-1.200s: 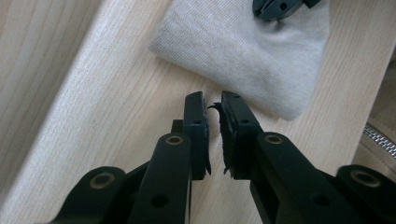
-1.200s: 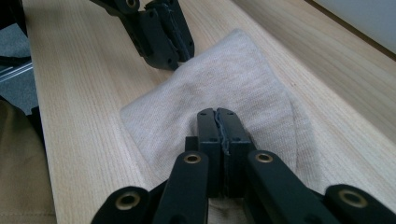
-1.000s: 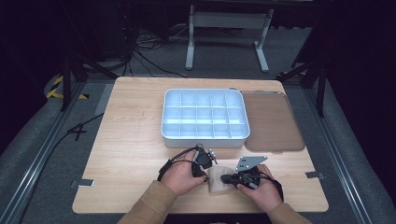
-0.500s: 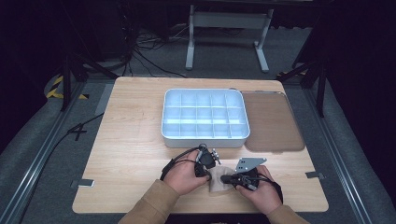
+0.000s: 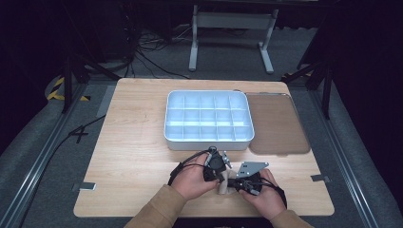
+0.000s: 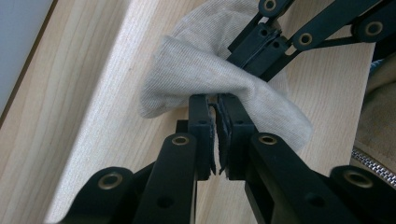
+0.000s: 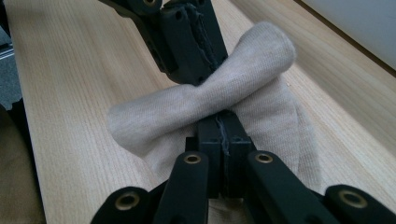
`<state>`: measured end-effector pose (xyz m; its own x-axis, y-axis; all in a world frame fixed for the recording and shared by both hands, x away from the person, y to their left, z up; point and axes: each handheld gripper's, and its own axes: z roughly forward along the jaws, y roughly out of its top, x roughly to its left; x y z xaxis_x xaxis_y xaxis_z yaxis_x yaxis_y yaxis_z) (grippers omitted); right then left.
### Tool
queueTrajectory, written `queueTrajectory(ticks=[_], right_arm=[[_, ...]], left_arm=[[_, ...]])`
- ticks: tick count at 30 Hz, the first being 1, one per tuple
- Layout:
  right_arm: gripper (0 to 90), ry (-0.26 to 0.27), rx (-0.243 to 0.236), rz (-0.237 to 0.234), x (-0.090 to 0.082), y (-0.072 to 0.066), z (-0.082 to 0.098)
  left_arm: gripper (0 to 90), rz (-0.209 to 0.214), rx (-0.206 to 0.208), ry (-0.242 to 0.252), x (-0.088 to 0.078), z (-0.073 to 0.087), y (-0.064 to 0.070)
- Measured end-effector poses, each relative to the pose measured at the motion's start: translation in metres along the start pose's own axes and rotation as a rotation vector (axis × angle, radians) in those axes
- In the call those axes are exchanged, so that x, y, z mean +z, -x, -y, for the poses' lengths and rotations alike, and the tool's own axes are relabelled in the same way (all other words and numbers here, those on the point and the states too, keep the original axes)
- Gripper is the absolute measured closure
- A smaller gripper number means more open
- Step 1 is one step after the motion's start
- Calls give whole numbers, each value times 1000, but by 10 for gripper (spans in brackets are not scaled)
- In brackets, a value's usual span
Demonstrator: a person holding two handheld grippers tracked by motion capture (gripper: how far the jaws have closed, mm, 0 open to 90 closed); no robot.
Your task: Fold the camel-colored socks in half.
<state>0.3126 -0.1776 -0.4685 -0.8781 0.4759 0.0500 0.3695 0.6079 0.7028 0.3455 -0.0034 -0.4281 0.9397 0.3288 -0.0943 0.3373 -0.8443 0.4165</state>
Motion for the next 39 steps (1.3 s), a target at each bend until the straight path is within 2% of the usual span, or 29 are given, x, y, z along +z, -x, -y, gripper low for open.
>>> queueTrajectory(ticks=[8, 13, 15, 17, 19, 20, 25, 31, 39], right_arm=[[886, -5, -2, -3, -5, -1, -2], [873, 18, 29, 24, -34, 9, -1], [873, 0, 44, 41, -42, 15, 2], [873, -14, 58, 56, -46, 20, 7], [875, -24, 70, 57, -46, 22, 9], [880, -62, 103, 71, -44, 25, 14], [881, -117, 142, 84, -41, 29, 18], [882, -110, 132, 55, -34, 25, 17], [876, -109, 125, 35, -24, 20, 15]], left_arm=[[846, 8, -15, -7, -3, 3, -3], [848, 12, -31, -9, -2, 6, -6], [848, 11, -20, -17, -3, 5, -6], [848, 18, -28, -15, -3, 5, -5], [847, 19, -25, -15, -3, 5, -5], [847, 20, -28, -16, -3, 5, -5], [846, 23, -29, -17, -3, 5, -5], [844, 20, -22, -11, -4, 4, -3], [848, 15, 17, 30, -6, -1, 2]])
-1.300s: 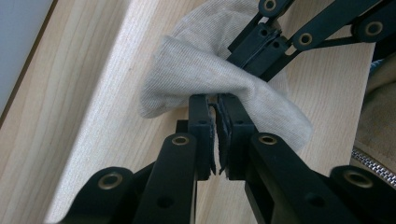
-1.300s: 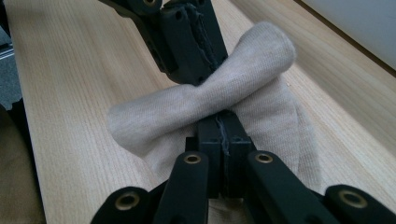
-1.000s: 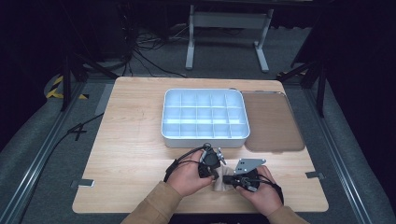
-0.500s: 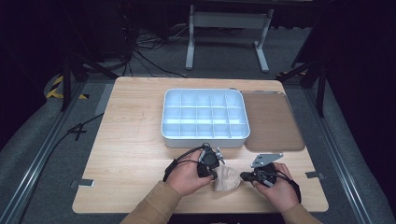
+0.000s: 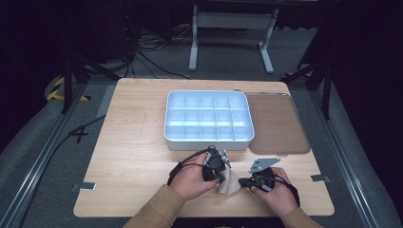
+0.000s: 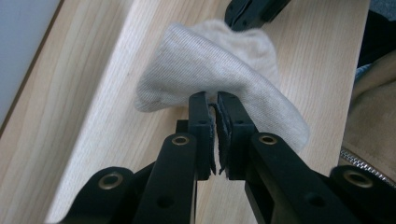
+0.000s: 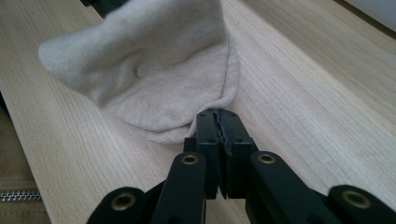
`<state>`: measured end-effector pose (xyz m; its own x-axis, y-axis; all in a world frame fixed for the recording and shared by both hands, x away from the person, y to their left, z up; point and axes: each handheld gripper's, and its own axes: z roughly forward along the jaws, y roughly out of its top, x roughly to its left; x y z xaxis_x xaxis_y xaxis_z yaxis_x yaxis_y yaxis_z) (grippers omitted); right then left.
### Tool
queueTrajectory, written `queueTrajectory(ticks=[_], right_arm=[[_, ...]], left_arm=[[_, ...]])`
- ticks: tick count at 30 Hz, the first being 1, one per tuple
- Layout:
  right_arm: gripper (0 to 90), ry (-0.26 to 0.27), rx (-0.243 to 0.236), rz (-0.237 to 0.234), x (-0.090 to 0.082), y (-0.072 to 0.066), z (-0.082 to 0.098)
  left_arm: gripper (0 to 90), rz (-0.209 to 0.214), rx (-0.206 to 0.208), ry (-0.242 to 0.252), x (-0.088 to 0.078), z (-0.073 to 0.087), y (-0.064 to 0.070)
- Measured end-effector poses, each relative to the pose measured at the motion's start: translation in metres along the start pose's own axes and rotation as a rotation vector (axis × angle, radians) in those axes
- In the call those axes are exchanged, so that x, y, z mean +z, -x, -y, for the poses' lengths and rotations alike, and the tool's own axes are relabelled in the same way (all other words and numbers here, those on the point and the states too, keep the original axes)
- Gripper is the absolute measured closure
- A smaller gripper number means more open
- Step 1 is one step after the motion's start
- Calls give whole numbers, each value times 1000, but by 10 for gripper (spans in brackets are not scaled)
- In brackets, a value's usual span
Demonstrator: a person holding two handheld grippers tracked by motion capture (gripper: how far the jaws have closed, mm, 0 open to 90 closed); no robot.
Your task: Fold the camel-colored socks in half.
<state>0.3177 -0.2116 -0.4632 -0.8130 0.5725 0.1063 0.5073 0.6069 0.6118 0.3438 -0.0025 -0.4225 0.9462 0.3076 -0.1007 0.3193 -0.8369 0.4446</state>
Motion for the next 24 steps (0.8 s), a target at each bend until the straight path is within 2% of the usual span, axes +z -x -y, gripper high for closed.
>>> queueTrajectory(ticks=[5, 10, 11, 13, 14, 17, 18, 24], right_arm=[[874, 1, -4, -4, 2, -2, -2], [874, 3, -4, 0, 2, -3, -2], [873, 2, -3, 1, 2, -3, -2], [872, 3, 4, -2, 2, -3, -2], [871, 2, 6, -1, 2, -3, -2], [868, 3, 7, -1, 2, -3, -2], [867, 4, 5, -1, 1, -3, -2], [855, 7, 6, -2, 0, -3, -1]], left_arm=[[845, -4, 20, 12, 1, -3, 1], [805, -6, 40, 27, 6, -5, 4], [791, -7, 62, 24, 7, -6, 4], [744, 14, 81, 28, 10, -6, 6], [686, 28, 107, 31, 13, -6, 6], [624, 43, 120, 27, 15, -5, 6], [601, 45, 133, 27, 16, -5, 5], [501, 39, 144, 16, 18, -2, 3]])
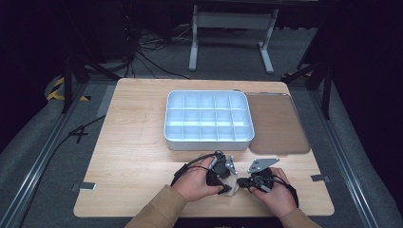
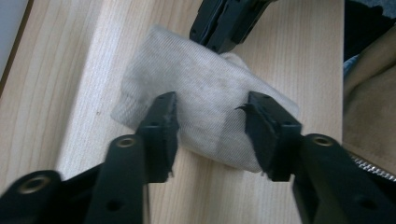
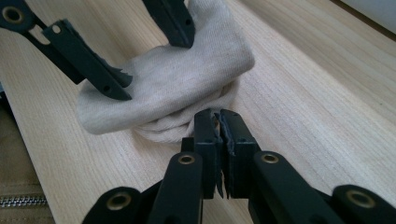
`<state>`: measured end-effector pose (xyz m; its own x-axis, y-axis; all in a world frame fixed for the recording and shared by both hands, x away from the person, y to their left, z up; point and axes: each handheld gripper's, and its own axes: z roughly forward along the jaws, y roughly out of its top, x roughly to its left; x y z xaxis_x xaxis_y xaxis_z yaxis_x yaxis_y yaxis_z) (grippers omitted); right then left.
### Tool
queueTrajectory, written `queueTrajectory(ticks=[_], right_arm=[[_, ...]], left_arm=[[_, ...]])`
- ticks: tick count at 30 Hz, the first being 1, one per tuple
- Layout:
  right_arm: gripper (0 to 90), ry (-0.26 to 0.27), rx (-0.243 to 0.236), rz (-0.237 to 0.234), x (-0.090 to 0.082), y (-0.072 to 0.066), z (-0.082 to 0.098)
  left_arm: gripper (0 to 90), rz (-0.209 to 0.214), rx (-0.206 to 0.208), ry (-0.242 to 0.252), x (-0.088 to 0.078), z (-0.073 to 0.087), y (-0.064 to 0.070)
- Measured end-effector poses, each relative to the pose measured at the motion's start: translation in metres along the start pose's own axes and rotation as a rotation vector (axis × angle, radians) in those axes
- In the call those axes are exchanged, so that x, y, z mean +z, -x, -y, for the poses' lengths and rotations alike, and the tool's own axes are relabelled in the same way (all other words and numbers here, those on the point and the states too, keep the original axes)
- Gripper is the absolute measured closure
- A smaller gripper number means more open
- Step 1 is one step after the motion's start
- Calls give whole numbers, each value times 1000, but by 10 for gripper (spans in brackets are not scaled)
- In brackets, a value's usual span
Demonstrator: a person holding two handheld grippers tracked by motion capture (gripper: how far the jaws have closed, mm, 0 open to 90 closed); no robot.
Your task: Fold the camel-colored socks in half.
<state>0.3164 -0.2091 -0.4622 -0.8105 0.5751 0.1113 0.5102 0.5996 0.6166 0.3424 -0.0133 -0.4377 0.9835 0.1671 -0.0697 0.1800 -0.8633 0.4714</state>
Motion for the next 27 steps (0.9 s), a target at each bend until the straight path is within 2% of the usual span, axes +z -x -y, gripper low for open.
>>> queueTrajectory(ticks=[1, 8, 12, 18, 19, 25, 27], right_arm=[[854, 1, 0, 1, 0, 0, 0], [854, -4, 1, 2, 0, -1, 0], [855, -2, -5, 3, 1, -2, -1], [856, -4, -12, 13, 3, -4, -1], [856, -4, -12, 14, 3, -4, -1], [820, 1, -1, 7, 0, -3, -1], [798, 17, 6, 9, -6, -2, -2]], left_arm=[[466, -2, 0, -6, 0, 1, 0], [419, -12, 43, -17, 2, -1, 1], [384, -4, 30, -15, 4, -1, 3], [326, 3, 33, -10, 7, -1, 2], [319, 6, 48, -8, 7, -1, 1], [317, 4, 39, -6, 7, 0, 1], [315, 2, 33, -18, 7, 0, 1]])
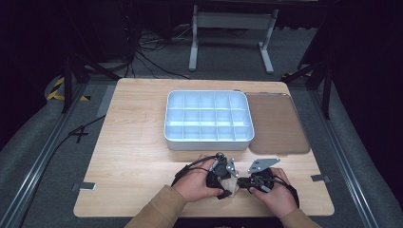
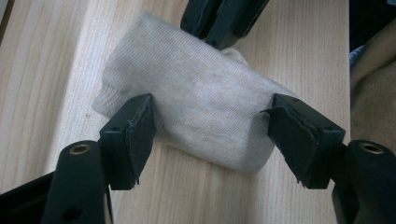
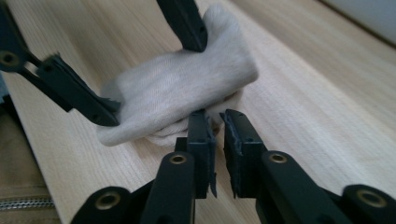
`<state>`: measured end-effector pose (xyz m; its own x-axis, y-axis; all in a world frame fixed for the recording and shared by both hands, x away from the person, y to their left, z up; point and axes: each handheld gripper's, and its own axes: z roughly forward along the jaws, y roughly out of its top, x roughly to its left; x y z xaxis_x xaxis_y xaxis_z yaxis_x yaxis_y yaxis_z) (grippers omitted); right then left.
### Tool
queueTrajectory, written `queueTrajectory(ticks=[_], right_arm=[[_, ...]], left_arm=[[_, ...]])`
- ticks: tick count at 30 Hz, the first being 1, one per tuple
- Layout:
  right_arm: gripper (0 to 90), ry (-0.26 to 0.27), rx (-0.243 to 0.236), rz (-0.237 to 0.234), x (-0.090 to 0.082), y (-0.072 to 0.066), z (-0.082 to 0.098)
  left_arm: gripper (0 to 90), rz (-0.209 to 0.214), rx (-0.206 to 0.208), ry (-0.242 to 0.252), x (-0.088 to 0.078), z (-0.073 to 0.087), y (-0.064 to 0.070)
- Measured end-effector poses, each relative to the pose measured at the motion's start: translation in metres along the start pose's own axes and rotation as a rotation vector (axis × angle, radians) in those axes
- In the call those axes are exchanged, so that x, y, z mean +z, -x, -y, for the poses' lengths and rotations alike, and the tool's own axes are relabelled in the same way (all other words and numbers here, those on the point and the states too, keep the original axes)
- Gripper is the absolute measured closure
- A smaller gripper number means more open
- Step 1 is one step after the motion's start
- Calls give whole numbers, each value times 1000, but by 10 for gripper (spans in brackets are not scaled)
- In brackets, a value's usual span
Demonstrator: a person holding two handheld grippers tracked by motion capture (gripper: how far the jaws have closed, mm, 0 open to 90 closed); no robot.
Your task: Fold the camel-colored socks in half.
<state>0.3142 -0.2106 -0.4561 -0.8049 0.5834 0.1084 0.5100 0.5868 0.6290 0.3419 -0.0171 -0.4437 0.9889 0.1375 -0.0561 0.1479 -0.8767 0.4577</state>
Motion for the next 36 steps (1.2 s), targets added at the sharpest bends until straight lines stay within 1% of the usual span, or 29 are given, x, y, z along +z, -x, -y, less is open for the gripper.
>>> queueTrajectory(ticks=[1, 2, 3, 4, 5, 7, 8, 11, 13, 15, 18, 21, 22, 25, 26, 27, 31, 34, 36], right_arm=[[788, 11, 2, 6, -5, 1, -1], [778, 17, 8, 9, -8, 2, -1], [755, 29, 17, 15, -12, 2, -2], [747, 43, 22, 17, -15, 2, -2], [732, 53, 25, 23, -18, 3, -3], [695, 76, 48, 17, -21, 2, -4], [672, 98, 65, 9, -22, 2, -4], [585, 134, 94, -4, -21, -1, -6], [552, 147, 113, -10, -18, -4, -6], [504, 144, 104, -5, -13, -6, -6], [479, 132, 101, 6, -8, -7, -6], [429, 115, 115, 8, -1, -6, -5], [421, 111, 114, 11, 1, -6, -5], [392, 103, 134, 6, 5, -3, -3], [392, 103, 134, 6, 5, -3, -3], [386, 102, 139, 4, 7, -2, -3], [368, 84, 177, -25, 12, 3, 0], [369, 72, 188, -53, 15, 7, 1], [386, 61, 187, -65, 16, 8, 0]], left_arm=[[315, 1, -4, -5, 0, 0, 0], [315, 5, -24, -3, 1, 0, 1], [313, 1, -25, -4, 1, 0, 1], [313, 6, -36, -10, 1, 1, 1], [311, 7, -37, -12, 1, 1, 1], [309, 4, -36, -15, 1, 1, 1], [308, 3, -42, -15, 1, 0, 1], [307, 0, -41, -18, 1, 0, 1], [307, 1, -45, -19, 1, 0, 1], [307, -3, -43, -20, 1, 0, 1], [305, -2, -45, -19, 1, 0, 2], [305, -1, -46, -20, 1, 0, 2], [305, -1, -46, -20, 1, 0, 2], [304, -2, -48, -20, 1, 0, 2], [303, -2, -48, -20, 1, 0, 2], [303, 5, -57, -23, 1, 0, 3], [289, 8, -53, -37, 2, 1, 3], [279, 8, -53, -38, 2, 2, 3], [279, 9, -60, -38, 2, 3, 3]])
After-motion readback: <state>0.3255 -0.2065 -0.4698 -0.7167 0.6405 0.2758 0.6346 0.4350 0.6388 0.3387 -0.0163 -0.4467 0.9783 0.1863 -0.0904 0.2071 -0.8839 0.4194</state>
